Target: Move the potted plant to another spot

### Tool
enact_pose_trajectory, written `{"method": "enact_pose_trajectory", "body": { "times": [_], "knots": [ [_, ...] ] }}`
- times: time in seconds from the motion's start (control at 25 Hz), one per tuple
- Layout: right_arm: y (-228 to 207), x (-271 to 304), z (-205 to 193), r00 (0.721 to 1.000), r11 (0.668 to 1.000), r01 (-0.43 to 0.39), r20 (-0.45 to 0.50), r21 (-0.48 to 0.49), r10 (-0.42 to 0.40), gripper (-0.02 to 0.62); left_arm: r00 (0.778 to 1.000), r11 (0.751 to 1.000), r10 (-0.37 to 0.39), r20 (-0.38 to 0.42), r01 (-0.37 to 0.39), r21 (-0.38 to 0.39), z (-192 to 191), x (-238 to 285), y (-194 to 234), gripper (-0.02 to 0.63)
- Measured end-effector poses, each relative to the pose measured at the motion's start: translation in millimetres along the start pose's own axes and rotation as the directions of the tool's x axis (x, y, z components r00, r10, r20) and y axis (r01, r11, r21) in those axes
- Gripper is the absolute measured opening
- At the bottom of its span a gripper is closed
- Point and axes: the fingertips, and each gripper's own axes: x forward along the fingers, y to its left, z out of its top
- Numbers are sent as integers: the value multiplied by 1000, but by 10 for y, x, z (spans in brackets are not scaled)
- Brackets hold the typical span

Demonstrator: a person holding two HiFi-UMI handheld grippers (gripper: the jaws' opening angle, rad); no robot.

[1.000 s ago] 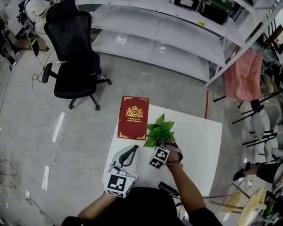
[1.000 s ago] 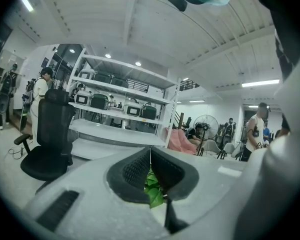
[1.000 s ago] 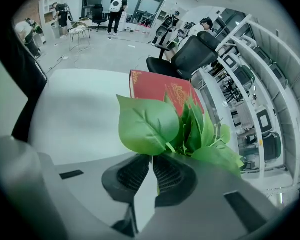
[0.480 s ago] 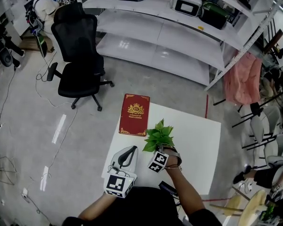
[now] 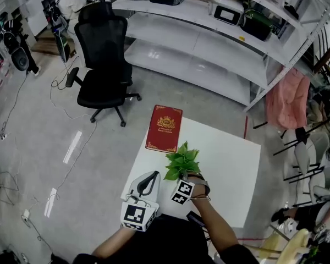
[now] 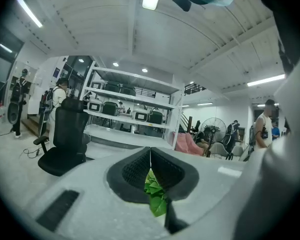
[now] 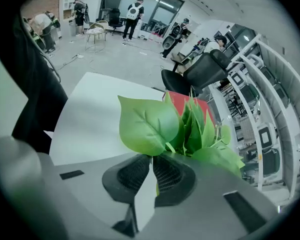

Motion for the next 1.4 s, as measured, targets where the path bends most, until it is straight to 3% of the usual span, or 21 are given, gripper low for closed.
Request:
{"method": "enact_pose_trajectory", "body": {
  "times": [0.44, 0.92, 1.4],
  "knots": [
    [412, -71, 539, 996, 988, -18, 81, -154, 31, 28, 990, 992, 129, 62, -129, -6, -5, -503, 226, 19],
    [712, -57, 1027, 987, 941, -24, 144, -339, 77, 28, 949, 950, 310, 56, -306, -63, -142, -1053, 633, 19],
    [843, 16, 1122, 983, 893, -6, 162, -450, 89, 29, 926, 929, 368, 86, -362, -78, -185, -1261, 737, 18]
  ]
}}
